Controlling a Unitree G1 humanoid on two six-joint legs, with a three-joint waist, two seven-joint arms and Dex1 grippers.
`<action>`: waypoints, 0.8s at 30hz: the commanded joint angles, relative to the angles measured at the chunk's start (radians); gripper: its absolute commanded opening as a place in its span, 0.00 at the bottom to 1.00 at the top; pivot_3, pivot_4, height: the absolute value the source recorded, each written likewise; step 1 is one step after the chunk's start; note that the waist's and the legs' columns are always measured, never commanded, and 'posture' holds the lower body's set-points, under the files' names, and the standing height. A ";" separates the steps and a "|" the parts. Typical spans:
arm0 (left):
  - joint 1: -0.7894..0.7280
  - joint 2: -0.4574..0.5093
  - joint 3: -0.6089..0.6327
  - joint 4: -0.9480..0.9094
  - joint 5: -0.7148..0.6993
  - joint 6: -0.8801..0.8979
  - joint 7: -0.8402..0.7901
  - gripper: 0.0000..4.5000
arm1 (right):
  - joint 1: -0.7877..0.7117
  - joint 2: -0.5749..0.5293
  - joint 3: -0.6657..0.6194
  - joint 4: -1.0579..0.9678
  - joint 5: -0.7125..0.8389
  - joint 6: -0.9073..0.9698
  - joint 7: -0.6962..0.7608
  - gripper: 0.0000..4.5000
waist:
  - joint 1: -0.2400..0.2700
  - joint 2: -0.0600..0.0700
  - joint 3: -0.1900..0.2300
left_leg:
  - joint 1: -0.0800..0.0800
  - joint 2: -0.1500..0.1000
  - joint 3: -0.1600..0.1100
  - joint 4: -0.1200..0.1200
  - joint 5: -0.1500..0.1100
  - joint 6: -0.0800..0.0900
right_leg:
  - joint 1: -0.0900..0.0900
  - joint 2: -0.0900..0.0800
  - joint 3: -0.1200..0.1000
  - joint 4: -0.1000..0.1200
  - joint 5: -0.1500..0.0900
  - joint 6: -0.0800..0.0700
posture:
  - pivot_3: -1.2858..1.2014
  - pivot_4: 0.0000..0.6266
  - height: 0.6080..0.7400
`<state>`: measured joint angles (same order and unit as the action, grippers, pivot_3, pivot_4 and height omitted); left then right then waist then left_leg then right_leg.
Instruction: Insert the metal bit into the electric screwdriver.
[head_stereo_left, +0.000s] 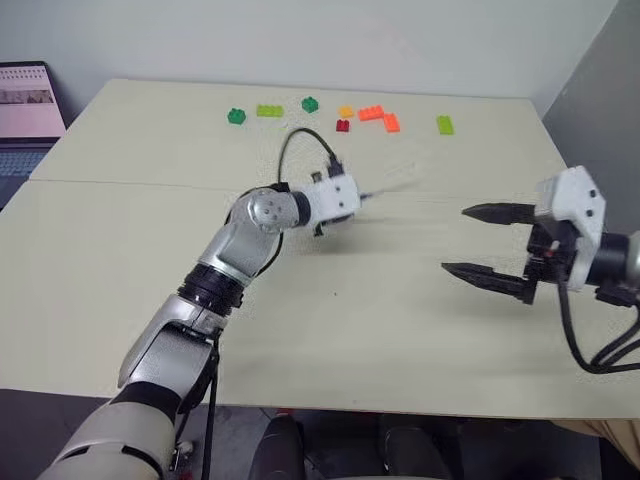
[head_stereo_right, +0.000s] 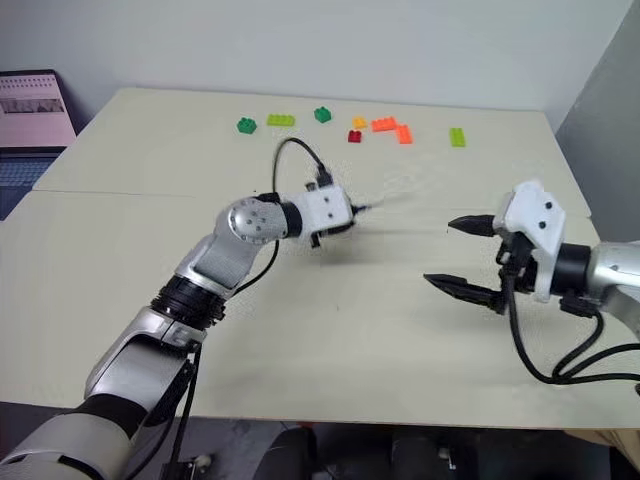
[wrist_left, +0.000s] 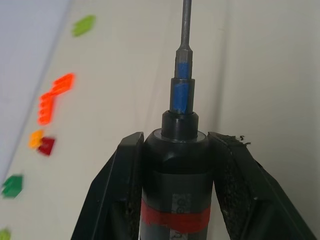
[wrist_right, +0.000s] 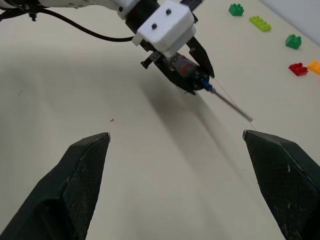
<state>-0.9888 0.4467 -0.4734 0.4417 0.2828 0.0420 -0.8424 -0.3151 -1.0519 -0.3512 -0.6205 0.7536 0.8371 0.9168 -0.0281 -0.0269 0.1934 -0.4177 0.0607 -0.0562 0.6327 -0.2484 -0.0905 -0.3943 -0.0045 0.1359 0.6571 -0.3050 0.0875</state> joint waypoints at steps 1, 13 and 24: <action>-0.055 -0.036 -0.050 0.116 0.033 -0.067 -0.073 0.36 | 0.008 -0.040 -0.127 -0.038 0.071 0.011 0.029 1.00 | 0.000 0.000 0.000 | 0.000 0.000 0.000 0.000 0.000 0.000 | 0.000 0.000 0.000 0.000 0.000 0.000 | 0.52 0.24 1.00; -0.095 -0.176 -0.095 0.368 0.105 -0.152 -0.137 0.36 | 0.144 -0.061 -0.184 -0.075 0.060 -0.009 0.033 1.00 | 0.000 0.001 -0.001 | 0.002 0.000 -0.001 0.002 0.000 0.000 | 0.004 0.000 -0.001 0.001 0.000 0.000 | 0.52 0.24 1.00; -0.103 -0.166 -0.054 0.342 0.080 -0.144 -0.246 0.87 | 0.186 -0.069 -0.172 -0.050 0.034 -0.053 0.056 1.00 | 0.000 0.001 -0.001 | 0.001 0.000 -0.006 0.012 0.000 0.000 | 0.008 0.000 -0.006 0.008 0.000 0.000 | 0.52 0.24 1.00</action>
<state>-1.1057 0.2841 -0.5118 0.7890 0.3641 -0.1055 -1.0467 -0.1260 -1.1018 -0.4969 -0.6688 0.7918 0.8046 0.9637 -0.0279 -0.0261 0.1928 -0.4162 0.0606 -0.0623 0.6449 -0.2484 -0.0903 -0.3865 -0.0047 0.1293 0.6648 -0.3050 0.0876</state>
